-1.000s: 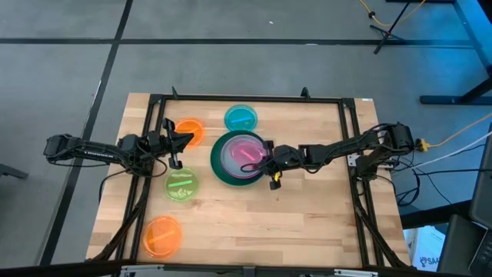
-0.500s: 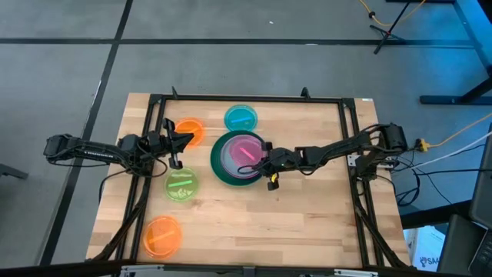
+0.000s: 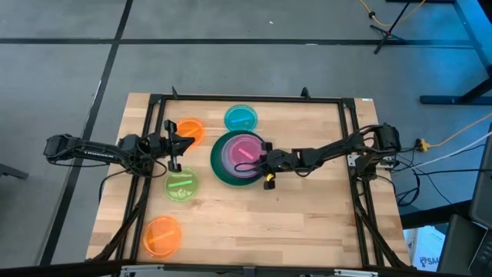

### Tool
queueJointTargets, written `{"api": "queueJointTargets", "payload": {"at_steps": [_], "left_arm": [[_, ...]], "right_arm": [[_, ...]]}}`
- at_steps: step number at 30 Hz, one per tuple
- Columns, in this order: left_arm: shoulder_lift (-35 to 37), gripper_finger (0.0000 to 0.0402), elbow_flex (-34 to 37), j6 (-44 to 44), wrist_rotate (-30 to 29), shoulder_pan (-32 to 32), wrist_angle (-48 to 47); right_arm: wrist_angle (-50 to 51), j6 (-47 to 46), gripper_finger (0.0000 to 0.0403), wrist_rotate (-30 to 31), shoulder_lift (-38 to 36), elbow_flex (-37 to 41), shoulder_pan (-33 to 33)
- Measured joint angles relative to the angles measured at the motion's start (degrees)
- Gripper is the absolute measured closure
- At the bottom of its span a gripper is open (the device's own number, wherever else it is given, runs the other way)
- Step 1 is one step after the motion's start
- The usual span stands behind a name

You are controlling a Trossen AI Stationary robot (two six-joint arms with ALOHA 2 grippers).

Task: Stack plastic plates
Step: Stack the light pink plate on top of the blue plate, then stack the top orange plate on top of the light pink plate

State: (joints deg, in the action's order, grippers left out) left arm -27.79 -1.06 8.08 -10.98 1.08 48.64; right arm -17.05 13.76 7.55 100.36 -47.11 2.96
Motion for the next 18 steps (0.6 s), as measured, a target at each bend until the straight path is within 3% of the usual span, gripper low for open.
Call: {"api": "queueJointTargets", "payload": {"at_steps": [5, 10, 15, 18], "left_arm": [[0.0, 0.0388, 0.0, 0.0, -0.8, 0.0, -0.2], [-1.7, 0.0385, 0.0, 0.0, -1.1, 0.0, -0.8], [-4.8, 0.0347, 0.0, 0.0, -2.0, 0.0, -0.6], [-7.1, 0.0315, 0.0, 0.6, -7.7, 0.0, -0.7]], "right_arm": [[2.7, 1.4, 0.0271, -0.3, -3.1, -1.4, 0.6], [4.8, 3.0, 0.0259, -1.1, -11.9, 0.2, 2.6], [4.6, 1.0, 0.0259, -1.2, -21.7, 6.6, 3.6], [1.4, -1.6, 0.0259, -1.1, -27.1, 12.9, 3.4]]}}
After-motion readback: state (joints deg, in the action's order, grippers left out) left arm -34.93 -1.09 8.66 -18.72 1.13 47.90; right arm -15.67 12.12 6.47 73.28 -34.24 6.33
